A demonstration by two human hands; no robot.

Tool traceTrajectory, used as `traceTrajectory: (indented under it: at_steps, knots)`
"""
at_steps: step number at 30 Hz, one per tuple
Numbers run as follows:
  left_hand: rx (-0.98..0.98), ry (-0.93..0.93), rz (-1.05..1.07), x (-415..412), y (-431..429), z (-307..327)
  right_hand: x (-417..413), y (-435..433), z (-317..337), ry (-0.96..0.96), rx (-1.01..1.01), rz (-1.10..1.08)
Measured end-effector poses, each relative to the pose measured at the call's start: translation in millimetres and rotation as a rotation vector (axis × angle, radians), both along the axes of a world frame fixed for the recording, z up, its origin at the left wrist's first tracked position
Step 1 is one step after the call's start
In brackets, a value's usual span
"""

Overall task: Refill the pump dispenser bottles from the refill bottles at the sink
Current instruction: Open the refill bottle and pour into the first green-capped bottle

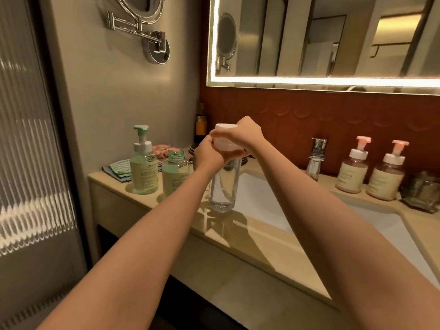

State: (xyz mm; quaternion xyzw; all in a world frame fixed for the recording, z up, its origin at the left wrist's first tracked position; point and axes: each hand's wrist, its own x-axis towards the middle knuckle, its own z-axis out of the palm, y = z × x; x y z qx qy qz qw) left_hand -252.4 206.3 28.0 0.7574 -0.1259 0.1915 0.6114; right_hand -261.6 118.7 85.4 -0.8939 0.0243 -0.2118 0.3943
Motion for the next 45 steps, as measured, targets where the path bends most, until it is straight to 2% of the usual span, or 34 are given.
traceTrajectory:
  at_steps: [3,6,11,14,17,19,22,29,31,33,36,39,41,45]
  knots:
    - [-0.059,0.111,-0.022,-2,2,-5,0,1,-2,0.014,-0.143,-0.043]
    - [0.043,0.126,-0.034,-2,9,-8,0,3,-6,-0.031,-0.234,-0.048]
    - [-0.012,0.121,-0.091,-2,21,-10,0,8,-13,-0.139,-0.258,-0.032]
    - [-0.025,0.127,-0.152,0,31,-12,-2,7,-10,-0.15,-0.244,0.119]
    - [-0.019,0.136,-0.194,-1,37,-12,-9,2,0,-0.055,-0.184,0.316]
    - [-0.001,0.126,-0.18,-2,37,-13,-14,0,7,0.102,-0.194,0.373]
    - [0.017,0.101,-0.174,-2,35,-13,-19,1,22,0.269,-0.328,0.37]
    - [0.065,0.068,-0.187,3,41,-12,-17,13,33,0.179,-0.656,0.335]
    - [0.058,0.073,-0.181,6,44,-12,-13,20,33,0.23,-0.607,0.363]
    - [0.07,0.073,-0.194,8,45,-10,-6,25,32,0.234,-0.591,0.291]
    - [0.068,0.074,-0.235,10,49,-11,-3,28,29,0.155,-0.719,0.16]
    - [0.104,0.083,-0.218,10,51,-12,-6,25,35,0.177,-0.614,0.366]
    - [0.119,0.103,-0.211,9,51,-10,-12,24,39,0.18,-0.552,0.423]
    - [0.127,0.111,-0.245,10,52,-8,-12,28,36,0.195,-0.759,0.228]
